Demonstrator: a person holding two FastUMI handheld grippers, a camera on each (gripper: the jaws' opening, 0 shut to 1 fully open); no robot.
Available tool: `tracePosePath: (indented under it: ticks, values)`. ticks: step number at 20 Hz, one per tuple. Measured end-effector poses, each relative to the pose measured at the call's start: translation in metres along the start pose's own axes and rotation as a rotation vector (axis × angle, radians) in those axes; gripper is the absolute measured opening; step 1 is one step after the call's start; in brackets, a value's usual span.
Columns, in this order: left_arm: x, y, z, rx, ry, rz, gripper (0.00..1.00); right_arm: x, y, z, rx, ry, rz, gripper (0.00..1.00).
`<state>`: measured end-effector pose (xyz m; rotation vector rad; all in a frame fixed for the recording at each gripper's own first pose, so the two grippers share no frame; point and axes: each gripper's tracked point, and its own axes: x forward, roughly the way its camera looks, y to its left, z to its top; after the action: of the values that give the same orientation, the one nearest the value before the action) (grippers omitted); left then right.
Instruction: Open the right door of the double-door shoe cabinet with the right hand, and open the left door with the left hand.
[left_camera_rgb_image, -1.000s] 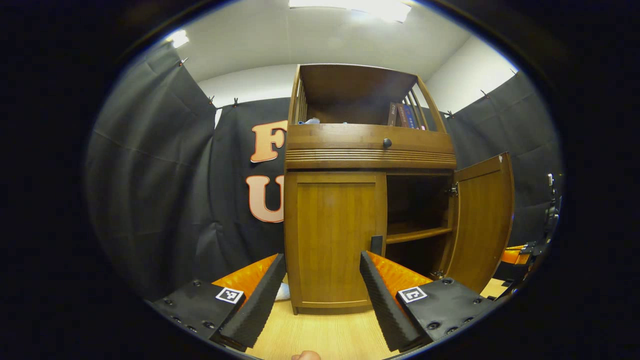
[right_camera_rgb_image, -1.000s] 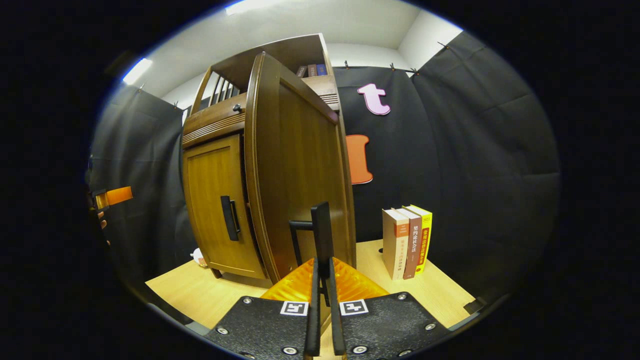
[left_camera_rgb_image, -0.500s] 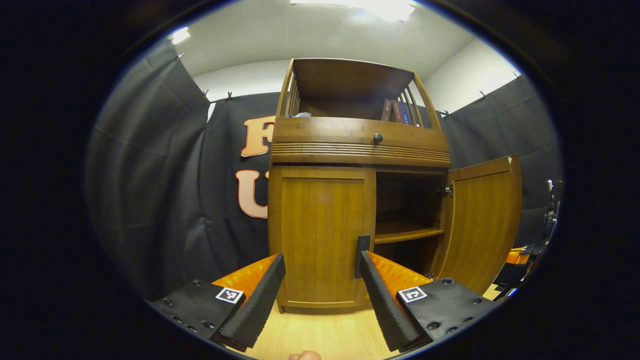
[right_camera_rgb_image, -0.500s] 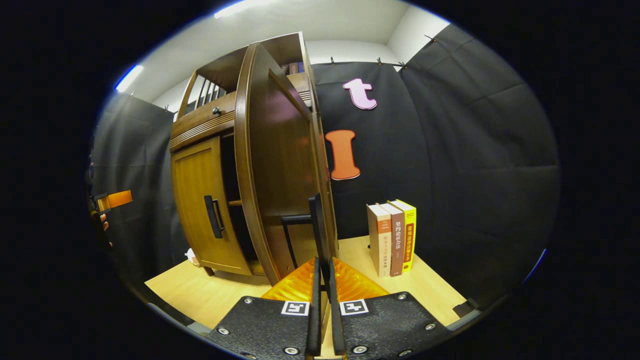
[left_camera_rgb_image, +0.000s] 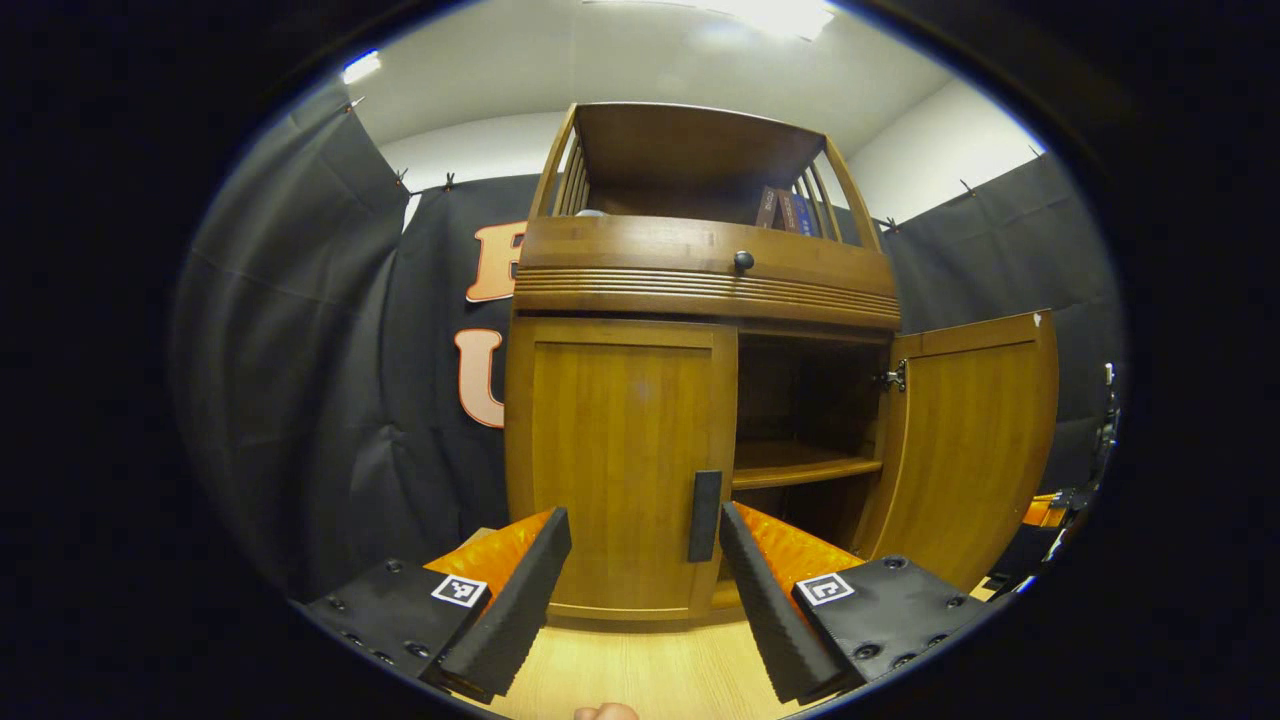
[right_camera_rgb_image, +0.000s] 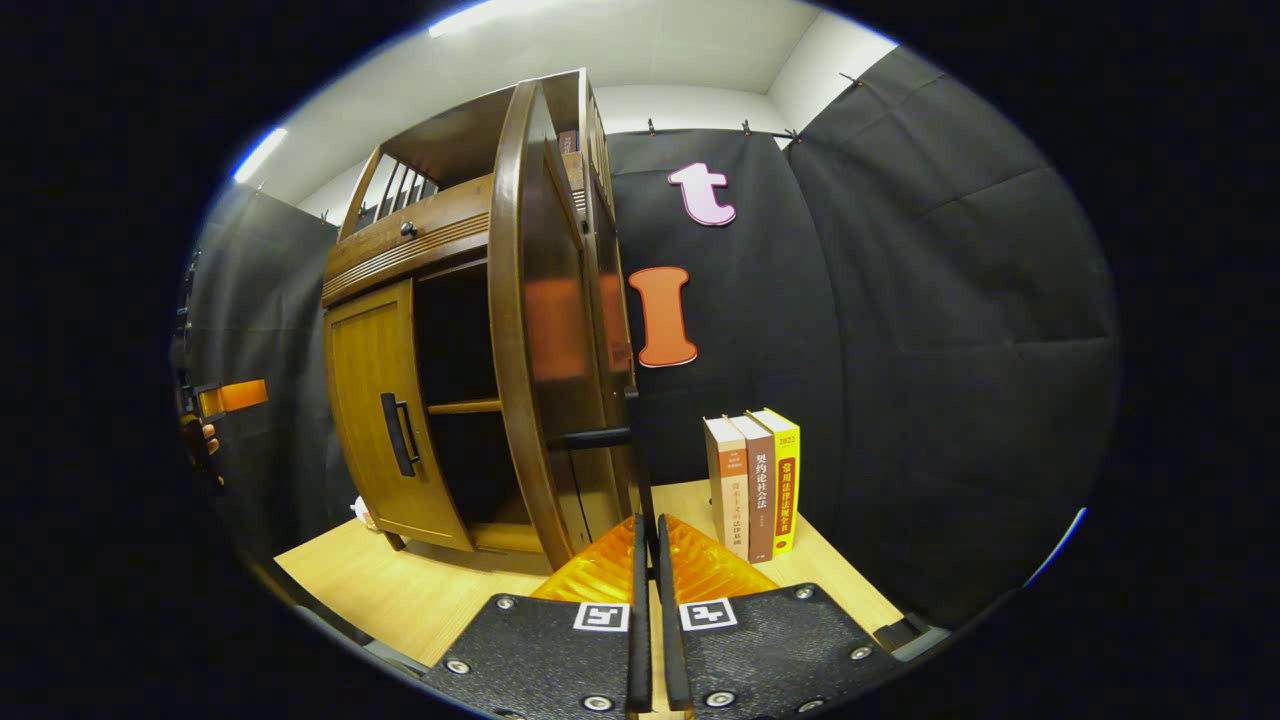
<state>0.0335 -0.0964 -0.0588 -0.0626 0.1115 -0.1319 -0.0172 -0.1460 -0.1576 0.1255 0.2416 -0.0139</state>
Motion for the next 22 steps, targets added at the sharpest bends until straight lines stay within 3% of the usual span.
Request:
tracePosePath:
  ticks: [2,3,4,6,7,8,9,13,15,16,19,20,21,22]
  values:
    - [0.012,-0.009,-0.008,-0.017,0.015,-0.016,0.97,-0.008,0.001,0.003,0.033,-0.008,0.017,0.05]
    - [0.018,-0.015,-0.012,-0.026,0.022,-0.024,0.98,-0.011,-0.002,0.006,0.032,-0.016,0.012,0.14]
    - [0.026,-0.02,-0.018,-0.028,0.032,-0.025,0.98,-0.016,-0.006,0.008,0.02,-0.027,0.004,0.07]
    - [0.041,-0.024,-0.029,-0.013,0.053,-0.009,0.98,-0.024,-0.016,0.014,-0.016,-0.052,-0.033,0.1]
    - [0.048,-0.028,-0.033,-0.004,0.055,-0.011,0.96,-0.028,-0.019,0.017,-0.031,-0.064,-0.047,0.21]
    - [0.056,-0.033,-0.037,0.006,0.057,-0.014,0.97,-0.031,-0.022,0.02,-0.045,-0.074,-0.063,0.23]
    - [0.065,-0.038,-0.041,0.018,0.058,-0.023,0.97,-0.032,-0.027,0.023,-0.057,-0.081,-0.085,0.38]
    - [0.1,-0.059,-0.065,0.042,0.083,-0.049,0.98,-0.037,-0.044,0.036,-0.073,-0.11,-0.169,0.83]
    - [0.114,-0.06,-0.07,0.042,0.083,-0.05,0.98,-0.042,-0.048,0.042,-0.07,-0.125,-0.194,0.87]
    - [0.122,-0.06,-0.073,0.044,0.08,-0.039,0.98,-0.043,-0.049,0.044,-0.073,-0.132,-0.199,0.96]
    - [0.146,-0.057,-0.082,0.054,0.079,-0.02,0.97,-0.048,-0.056,0.046,-0.093,-0.149,-0.227,0.99]
    - [0.153,-0.058,-0.086,0.049,0.082,-0.02,0.97,-0.048,-0.059,0.047,-0.1,-0.152,-0.235,0.92]
    - [0.16,-0.056,-0.09,0.047,0.088,-0.016,0.98,-0.048,-0.059,0.047,-0.103,-0.153,-0.239,0.99]
    - [0.167,-0.055,-0.095,0.039,0.092,-0.011,0.98,-0.048,-0.059,0.047,-0.107,-0.156,-0.242,0.99]
